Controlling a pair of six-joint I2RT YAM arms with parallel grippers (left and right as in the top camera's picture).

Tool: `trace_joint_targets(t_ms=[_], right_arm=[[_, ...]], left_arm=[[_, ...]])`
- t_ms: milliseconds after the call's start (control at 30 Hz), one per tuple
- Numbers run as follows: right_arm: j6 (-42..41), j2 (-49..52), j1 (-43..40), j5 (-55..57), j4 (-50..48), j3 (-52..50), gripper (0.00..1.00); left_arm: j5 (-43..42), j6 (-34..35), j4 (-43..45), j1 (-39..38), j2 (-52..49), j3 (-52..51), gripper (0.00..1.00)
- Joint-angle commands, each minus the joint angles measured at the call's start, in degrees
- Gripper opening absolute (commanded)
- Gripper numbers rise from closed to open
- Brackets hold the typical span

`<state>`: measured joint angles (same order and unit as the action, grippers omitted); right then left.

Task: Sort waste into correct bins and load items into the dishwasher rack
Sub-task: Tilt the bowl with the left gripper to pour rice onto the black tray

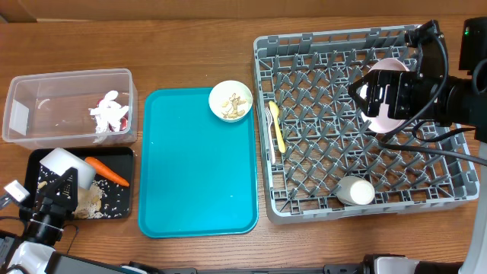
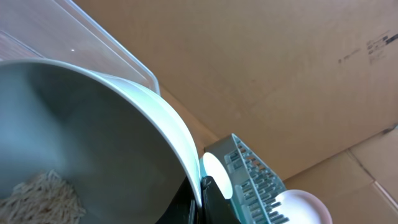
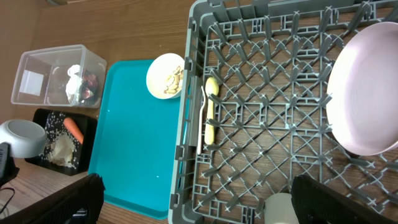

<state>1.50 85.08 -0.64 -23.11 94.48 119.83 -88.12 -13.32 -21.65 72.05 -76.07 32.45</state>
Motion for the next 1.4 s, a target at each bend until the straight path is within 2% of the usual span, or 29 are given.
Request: trace_joint_targets(t_ms=[0,100,167,200,267,300,367,433,500,567,633,733,800,900,933,967,1000,1033,1067,1100,1133,1200,1267,1300,1367], right_arm=[[0.0,-0.1,0.3,0.2,-0.3,0.2,1.00],[0.0,-0.1,0.3,0.2,-0.3,0.2,1.00],[0.0,-0.1,0.3,0.2,-0.3,0.2,1.00],[0.0,-0.1,0.3,0.2,-0.3,0.2,1.00],[0.0,-0.1,0.3,0.2,-0.3,0.2,1.00],[0.0,-0.1,0.3,0.2,-0.3,0.2,1.00],[0.0,-0.1,0.3,0.2,-0.3,0.2,1.00],[0.0,-0.1,0.3,0.2,-0.3,0.2,1.00],[0.0,-0.1,0.3,0.2,-0.3,0.2,1.00],[0.0,-0.1,0.3,0.2,-0.3,0.2,1.00],[0.0,-0.1,0.3,0.2,-0.3,0.2,1.00],[0.0,-0.1,0.3,0.2,-0.3,0.2,1.00],[0.0,-0.1,0.3,0.2,-0.3,0.2,1.00],[0.0,-0.1,0.3,0.2,-0.3,0.2,1.00],[0.0,-0.1,0.3,0.2,-0.3,0.2,1.00],[0.0,-0.1,0.3,0.2,-0.3,0.2,1.00],[0.0,-0.1,0.3,0.2,-0.3,0.2,1.00],[0.0,-0.1,0.3,0.2,-0.3,0.2,1.00],[0.0,-0.1,0.3,0.2,-0.3,0.2,1.00],[0.0,-0.1,0.3,0.2,-0.3,0.2,1.00],[0.0,-0.1,0.3,0.2,-0.3,0.2,1.00],[0.0,-0.1,0.3,0.2,-0.3,0.2,1.00],[0.0,-0.1,0.3,0.2,-0.3,0.2,1.00],[0.0,-0.1,0.3,0.2,-0.3,0.2,1.00],[0.0,-0.1,0.3,0.2,-0.3,0.2,1.00]], left_arm=[[-1.8,-0.8,-0.8,0.2,-0.4,-0.6,0.04],[1.1,-3.5,0.5,-0.1,-0.4,-0.6,0.04],[6.5,1.1,0.9,-0.1,-0.4,-0.6,0.04],[6.4,3.0,1.0,-0.1,-0.4,-0.6,0.04],[8.9,1.1,1.6,-0.1,-0.4,-0.6,0.04],[10.8,2.2,1.8,-0.1,-0.4,-0.6,0.04],[6.5,5.3,2.3,-0.1,-0.4,-0.6,0.04],[4.4,0.1,3.1,-0.1,-0.4,-0.6,0.04],[2.3,1.2,3.1,0.1,-0.4,-0.6,0.04],[-0.4,-3.4,3.1,0.0,-0.4,-0.6,0.04],[-2.4,-2.5,2.9,0.0,-0.4,-0.6,0.04],[-1.0,-5.6,2.9,-0.1,-0.4,-0.8,0.04],[3.6,-4.4,2.8,-0.1,-0.4,-0.8,0.04],[1.7,-6.1,2.8,-0.1,-0.5,-0.9,0.04],[5.1,-6.3,3.0,-0.1,-0.5,-0.9,0.04],[8.5,-3.7,2.6,-0.1,-0.4,-0.9,0.04],[7.7,-0.5,2.7,0.0,-0.4,-0.9,0.04],[3.8,-1.2,2.7,0.0,-0.4,-0.9,0.04],[-0.5,-6.6,2.4,-0.1,-0.4,-0.9,0.04],[0.7,-8.8,2.5,-0.1,-0.4,-0.9,0.04],[3.4,-7.5,3.3,-0.1,-0.4,-0.9,0.04],[5.9,-0.9,3.7,-0.1,-0.4,-0.9,0.04],[2.4,-6.9,3.8,-0.3,-0.4,-1.0,0.04],[3.3,-9.1,3.8,-0.5,-0.4,-1.1,0.04],[0.5,-7.3,3.9,-0.5,-0.4,-1.1,0.04]])
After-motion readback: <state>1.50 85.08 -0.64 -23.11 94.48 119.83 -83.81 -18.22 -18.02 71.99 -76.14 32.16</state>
